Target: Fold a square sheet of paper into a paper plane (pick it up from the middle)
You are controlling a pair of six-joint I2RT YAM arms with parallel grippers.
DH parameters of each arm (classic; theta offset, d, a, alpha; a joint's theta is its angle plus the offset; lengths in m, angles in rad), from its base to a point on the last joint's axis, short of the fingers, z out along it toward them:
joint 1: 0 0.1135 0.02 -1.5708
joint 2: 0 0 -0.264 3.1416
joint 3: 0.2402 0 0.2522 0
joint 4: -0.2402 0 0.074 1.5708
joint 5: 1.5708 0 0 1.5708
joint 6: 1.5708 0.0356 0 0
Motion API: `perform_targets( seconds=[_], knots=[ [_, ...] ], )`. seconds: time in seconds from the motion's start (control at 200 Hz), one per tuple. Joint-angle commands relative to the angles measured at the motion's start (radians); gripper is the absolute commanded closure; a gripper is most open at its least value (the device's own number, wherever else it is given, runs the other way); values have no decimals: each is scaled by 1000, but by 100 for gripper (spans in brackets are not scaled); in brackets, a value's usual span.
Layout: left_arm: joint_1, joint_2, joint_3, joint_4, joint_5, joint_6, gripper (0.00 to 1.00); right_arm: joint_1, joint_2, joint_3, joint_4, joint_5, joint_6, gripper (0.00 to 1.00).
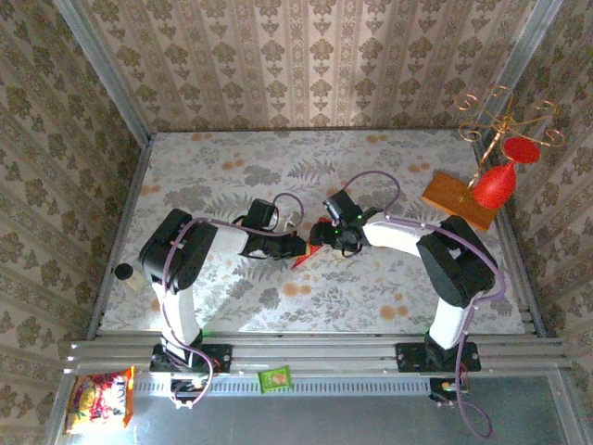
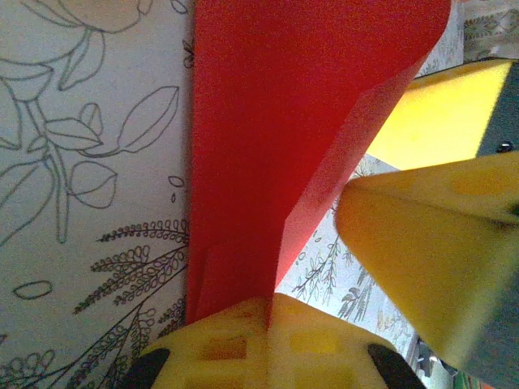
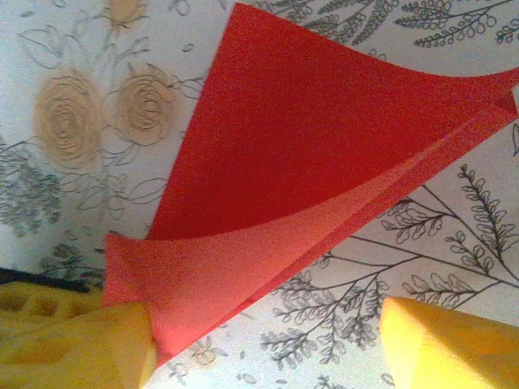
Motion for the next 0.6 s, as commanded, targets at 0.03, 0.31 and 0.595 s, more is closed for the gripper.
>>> perform_targets(
  seconds=[0.03, 0.31, 0.595],
  knots=[
    [-1, 15, 19, -36, 13, 10, 94, 6, 36, 30, -56, 48, -8, 24],
    [-1, -2, 8, -44, 12, 16, 85, 5, 115, 86, -134, 91, 53, 25],
    [1, -111, -8, -165, -62, 85, 74, 3, 150, 99, -155, 85, 67, 26]
  ],
)
